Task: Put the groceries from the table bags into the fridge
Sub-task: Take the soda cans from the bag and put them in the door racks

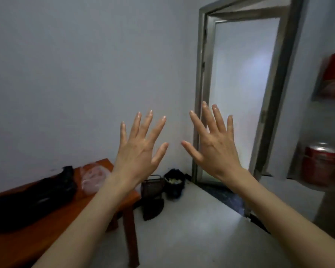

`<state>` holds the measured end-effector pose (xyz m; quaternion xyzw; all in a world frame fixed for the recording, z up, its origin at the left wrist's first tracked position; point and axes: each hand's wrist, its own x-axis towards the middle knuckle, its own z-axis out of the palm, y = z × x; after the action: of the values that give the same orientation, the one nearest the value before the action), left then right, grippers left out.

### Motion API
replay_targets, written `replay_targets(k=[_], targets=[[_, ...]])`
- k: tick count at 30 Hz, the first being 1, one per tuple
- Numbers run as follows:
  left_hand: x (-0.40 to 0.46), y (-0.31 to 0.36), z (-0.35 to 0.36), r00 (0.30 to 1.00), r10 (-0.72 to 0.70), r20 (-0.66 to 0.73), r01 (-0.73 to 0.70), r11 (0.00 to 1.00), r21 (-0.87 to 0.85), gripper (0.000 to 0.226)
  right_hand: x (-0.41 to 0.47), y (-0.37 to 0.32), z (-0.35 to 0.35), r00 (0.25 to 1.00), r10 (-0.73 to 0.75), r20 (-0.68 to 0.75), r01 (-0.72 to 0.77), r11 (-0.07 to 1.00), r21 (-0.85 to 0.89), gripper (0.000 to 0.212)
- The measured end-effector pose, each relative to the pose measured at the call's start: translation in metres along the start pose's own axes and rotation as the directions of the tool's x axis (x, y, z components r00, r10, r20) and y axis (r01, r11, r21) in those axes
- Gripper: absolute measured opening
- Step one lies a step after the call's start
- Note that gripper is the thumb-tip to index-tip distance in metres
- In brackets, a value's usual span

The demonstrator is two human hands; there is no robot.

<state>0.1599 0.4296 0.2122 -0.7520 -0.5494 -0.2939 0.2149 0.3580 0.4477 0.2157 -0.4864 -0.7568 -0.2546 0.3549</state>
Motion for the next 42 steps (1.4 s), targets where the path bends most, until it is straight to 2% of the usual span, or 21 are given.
replay_targets(k=[4,6,11,18,21,28,31,34,38,40,42], targets=[[-0.077,-0.094,-0.001,0.956,-0.268,0.115,0.255,0.96,0.119,0.068,-0.004,-0.106,0.075,0.992,-0.055,0.111,0.037,0.988,0.153,0.072],[-0.11,-0.137,-0.004,0.923,-0.36,0.138,0.332,0.924,0.188,0.066,-0.004,-0.156,0.109,0.982,-0.099,0.159,0.063,0.974,0.217,0.073],[-0.175,-0.232,0.001,0.837,-0.524,0.157,0.465,0.832,0.302,0.07,0.001,-0.255,0.185,0.953,-0.198,0.23,0.102,0.923,0.371,0.074],[-0.219,-0.351,0.049,0.68,-0.69,0.247,0.608,0.72,0.334,0.062,0.012,-0.345,0.304,0.889,-0.283,0.36,0.086,0.875,0.477,0.072],[-0.226,-0.394,0.066,0.635,-0.705,0.317,0.622,0.709,0.332,0.061,0.021,-0.37,0.35,0.856,-0.308,0.415,0.079,0.872,0.483,0.073],[-0.228,-0.488,0.109,0.59,-0.717,0.37,0.662,0.693,0.287,0.058,0.051,-0.42,0.429,0.801,-0.364,0.476,0.095,0.861,0.499,0.074],[-0.224,-0.522,0.138,0.606,-0.695,0.387,0.662,0.71,0.24,0.054,0.061,-0.442,0.465,0.787,-0.378,0.488,0.082,0.848,0.524,0.07],[-0.214,-0.567,0.169,0.655,-0.623,0.428,0.611,0.77,0.185,0.049,0.076,-0.467,0.505,0.801,-0.381,0.462,0.057,0.816,0.575,0.061],[-0.193,-0.647,0.201,0.714,-0.542,0.444,0.555,0.824,0.115,0.044,0.093,-0.504,0.561,0.82,-0.304,0.486,-0.036,0.819,0.573,0.05],[-0.184,-0.682,0.214,0.713,-0.517,0.474,0.534,0.838,0.111,0.044,0.094,-0.519,0.588,0.784,-0.27,0.559,-0.062,0.862,0.503,0.05],[-0.181,-0.708,0.231,0.676,-0.475,0.563,0.518,0.85,0.094,0.045,0.086,-0.528,0.612,0.719,-0.242,0.652,-0.052,0.916,0.397,0.053]])
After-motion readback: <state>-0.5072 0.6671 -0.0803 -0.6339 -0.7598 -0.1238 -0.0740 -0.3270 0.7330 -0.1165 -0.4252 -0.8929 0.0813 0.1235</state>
